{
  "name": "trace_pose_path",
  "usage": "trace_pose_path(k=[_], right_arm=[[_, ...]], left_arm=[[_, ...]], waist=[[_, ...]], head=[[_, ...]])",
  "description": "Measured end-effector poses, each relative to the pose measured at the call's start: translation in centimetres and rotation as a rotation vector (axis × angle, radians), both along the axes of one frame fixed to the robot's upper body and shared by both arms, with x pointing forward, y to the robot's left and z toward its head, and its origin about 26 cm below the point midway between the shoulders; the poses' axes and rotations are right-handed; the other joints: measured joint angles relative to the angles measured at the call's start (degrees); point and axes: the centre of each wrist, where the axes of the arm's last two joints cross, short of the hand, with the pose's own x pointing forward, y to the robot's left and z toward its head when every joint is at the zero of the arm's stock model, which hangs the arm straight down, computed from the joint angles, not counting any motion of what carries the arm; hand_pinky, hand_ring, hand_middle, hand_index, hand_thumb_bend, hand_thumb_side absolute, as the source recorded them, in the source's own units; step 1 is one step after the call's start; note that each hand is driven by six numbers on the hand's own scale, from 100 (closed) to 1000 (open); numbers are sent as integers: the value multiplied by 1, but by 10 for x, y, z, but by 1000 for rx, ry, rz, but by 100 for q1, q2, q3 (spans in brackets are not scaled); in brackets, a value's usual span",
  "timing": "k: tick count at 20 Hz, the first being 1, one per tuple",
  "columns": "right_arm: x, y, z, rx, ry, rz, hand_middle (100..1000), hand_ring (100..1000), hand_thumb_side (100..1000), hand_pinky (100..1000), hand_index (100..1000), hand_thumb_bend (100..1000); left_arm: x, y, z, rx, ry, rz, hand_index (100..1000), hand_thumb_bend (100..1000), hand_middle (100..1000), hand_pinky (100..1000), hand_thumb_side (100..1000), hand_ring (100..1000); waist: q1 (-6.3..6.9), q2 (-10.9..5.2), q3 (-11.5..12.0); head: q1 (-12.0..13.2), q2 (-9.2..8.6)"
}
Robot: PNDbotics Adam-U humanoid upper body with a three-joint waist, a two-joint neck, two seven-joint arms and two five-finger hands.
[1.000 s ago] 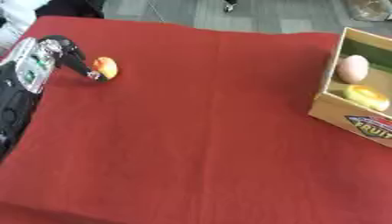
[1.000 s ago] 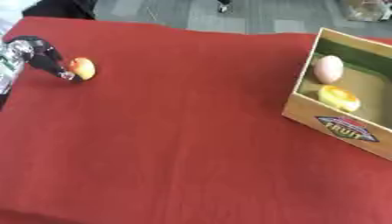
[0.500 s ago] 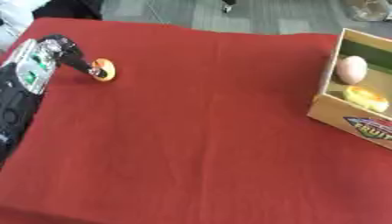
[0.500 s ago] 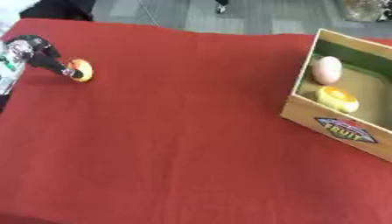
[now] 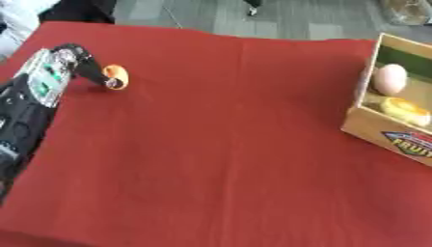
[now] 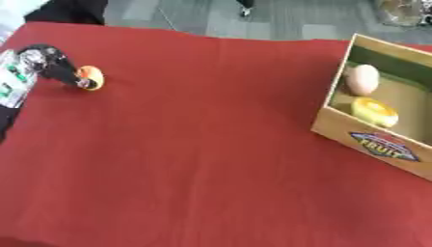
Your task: Pick up the objects with one hand, pass them to the other hand, and then place them into the box on the other side of the table.
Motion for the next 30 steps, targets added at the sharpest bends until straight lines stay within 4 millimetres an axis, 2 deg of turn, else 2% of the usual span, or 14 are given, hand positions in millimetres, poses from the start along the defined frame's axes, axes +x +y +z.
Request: trace_pose_path(k=[9,14,18,24,25,28,30], right_arm=[[0,0,0,-2,2,-2,759,1000,340,1000,871,100],[0,0,-1,-4,4,0,760,1000,339,1000,871,100],[1,0,-2,-4,8,1,766,1000,345,1000,873,100],[1,-1,-5,-5,13,1,767,1000,388,1000,873,100],[1,-1,-5,-6,14,1,767,1000,392,1000,873,100],[1,-1,-6,-7,14,2,764,1000,399,1000,871,100],[1,-1,-6,-8,14,3,764,1000,400,1000,871,100]], left_arm=[[0,0,-1,-2,61,-3,742,586,739,823,245,775],[1,-2,-3,10,70,0,696,484,729,818,238,767],[1,-3,-3,14,65,4,603,348,704,810,173,753],[1,-3,-3,8,59,5,550,299,689,798,123,739],[1,-4,-4,7,58,6,555,321,690,799,135,739],[2,-4,-4,4,61,6,799,518,723,809,261,756],[2,-4,-4,3,69,5,847,605,712,809,301,753]], waist=[[0,0,0],[0,0,0],[0,0,-1],[0,0,-1],[0,0,-1],[0,0,-1],[0,0,-1]], head=[[47,0],[59,0],[62,0],[71,0],[73,0],[74,0],[75,1]])
